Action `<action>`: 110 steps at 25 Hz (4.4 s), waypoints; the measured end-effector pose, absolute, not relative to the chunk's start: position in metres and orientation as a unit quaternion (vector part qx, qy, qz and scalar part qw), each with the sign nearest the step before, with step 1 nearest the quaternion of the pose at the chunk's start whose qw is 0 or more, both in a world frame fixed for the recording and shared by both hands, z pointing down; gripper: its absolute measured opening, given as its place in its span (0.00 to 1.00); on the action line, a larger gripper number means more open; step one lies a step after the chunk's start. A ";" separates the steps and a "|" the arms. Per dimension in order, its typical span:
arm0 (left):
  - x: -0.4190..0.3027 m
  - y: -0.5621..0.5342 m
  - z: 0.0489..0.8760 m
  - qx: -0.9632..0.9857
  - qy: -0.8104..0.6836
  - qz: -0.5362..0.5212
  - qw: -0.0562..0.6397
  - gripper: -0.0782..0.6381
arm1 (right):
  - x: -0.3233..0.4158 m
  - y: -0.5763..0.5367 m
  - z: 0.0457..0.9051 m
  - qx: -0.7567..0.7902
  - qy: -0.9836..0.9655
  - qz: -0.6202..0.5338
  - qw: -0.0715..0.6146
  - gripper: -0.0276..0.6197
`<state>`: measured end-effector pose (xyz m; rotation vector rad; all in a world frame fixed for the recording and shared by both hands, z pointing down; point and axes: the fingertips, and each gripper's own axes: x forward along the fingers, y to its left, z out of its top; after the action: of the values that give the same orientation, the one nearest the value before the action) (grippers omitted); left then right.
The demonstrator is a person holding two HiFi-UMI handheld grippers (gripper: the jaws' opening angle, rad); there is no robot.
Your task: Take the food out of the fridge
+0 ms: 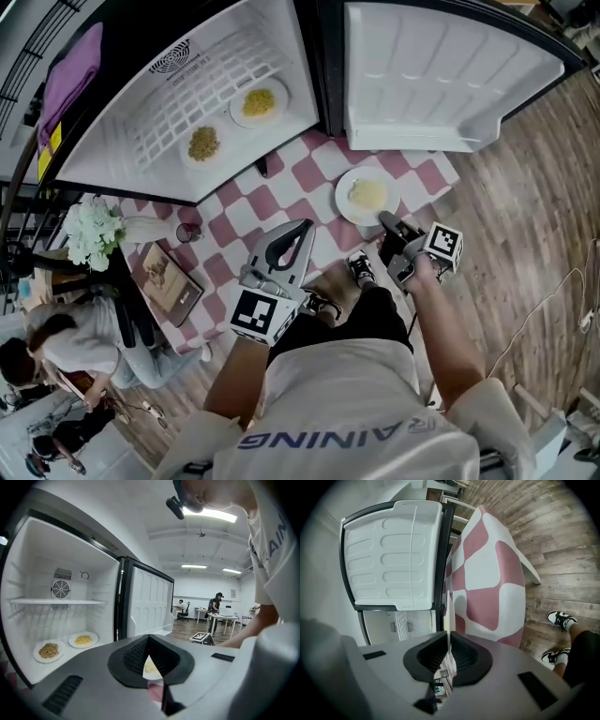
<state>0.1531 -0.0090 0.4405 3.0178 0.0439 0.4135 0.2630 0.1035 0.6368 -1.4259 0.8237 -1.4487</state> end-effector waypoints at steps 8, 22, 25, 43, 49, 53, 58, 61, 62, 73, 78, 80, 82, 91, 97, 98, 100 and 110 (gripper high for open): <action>0.151 -0.012 0.449 0.987 0.009 0.150 0.052 0.12 | 0.277 0.093 0.650 -0.599 0.319 -0.584 0.445 0.09; 0.136 -0.021 0.448 0.987 -0.001 0.146 0.063 0.12 | 0.259 0.089 0.650 -0.683 0.432 -0.569 0.154 0.38; 0.134 -0.022 0.448 0.987 -0.005 0.147 0.064 0.12 | 0.253 0.093 0.657 -0.691 0.458 -0.558 0.035 0.39; 0.099 -0.067 0.385 0.991 -0.085 0.093 0.045 0.12 | 0.231 0.028 0.524 -0.688 0.564 -0.455 0.043 0.08; 0.071 -0.095 0.345 0.988 -0.140 0.060 0.027 0.12 | 0.214 -0.036 0.422 -0.698 0.663 -0.270 0.017 0.08; 0.050 -0.111 0.316 0.983 -0.177 0.039 0.007 0.12 | 0.198 -0.061 0.369 -0.692 0.695 -0.194 0.020 0.08; 0.019 -0.125 0.287 0.975 -0.222 0.017 -0.014 0.12 | 0.169 -0.079 0.314 -0.673 0.727 -0.136 0.026 0.07; 0.002 -0.131 0.277 0.970 -0.242 0.006 -0.017 0.12 | 0.156 -0.086 0.290 -0.661 0.740 -0.117 0.034 0.07; -0.002 -0.132 0.277 0.969 -0.248 0.005 -0.019 0.12 | 0.154 -0.089 0.285 -0.658 0.744 -0.112 0.036 0.08; -0.007 -0.135 0.280 0.964 -0.265 -0.003 -0.022 0.12 | 0.154 -0.099 0.293 -0.647 0.751 -0.124 0.039 0.08; -0.004 -0.136 0.281 0.964 -0.264 -0.001 -0.022 0.12 | 0.158 -0.101 0.296 -0.648 0.748 -0.133 0.043 0.08; -0.004 -0.136 0.281 0.964 -0.265 0.000 -0.021 0.12 | 0.159 -0.103 0.299 -0.649 0.746 -0.141 0.044 0.08; -0.006 -0.136 0.283 0.963 -0.267 0.000 -0.020 0.12 | 0.160 -0.107 0.306 -0.655 0.741 -0.146 0.029 0.08; -0.024 -0.146 0.317 0.955 -0.295 0.010 0.011 0.12 | 0.144 -0.150 0.399 -0.622 0.724 -0.298 0.017 0.24; -0.028 -0.148 0.341 0.950 -0.311 0.022 0.027 0.12 | 0.154 -0.182 0.455 -0.604 0.664 -0.427 0.110 0.29; -0.028 -0.148 0.346 0.949 -0.314 0.024 0.031 0.12 | 0.155 -0.188 0.465 -0.602 0.649 -0.447 0.131 0.29; -0.029 -0.150 0.356 0.946 -0.320 0.030 0.034 0.12 | 0.156 -0.203 0.484 -0.595 0.622 -0.481 0.167 0.29; -0.032 -0.162 0.390 0.938 -0.343 0.050 0.029 0.12 | 0.175 -0.261 0.564 -0.579 0.515 -0.586 0.236 0.29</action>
<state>-0.0322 -0.1624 0.3897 2.8932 -1.0579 0.1543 0.1748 -0.2611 0.5643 -1.5883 1.4126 -1.6084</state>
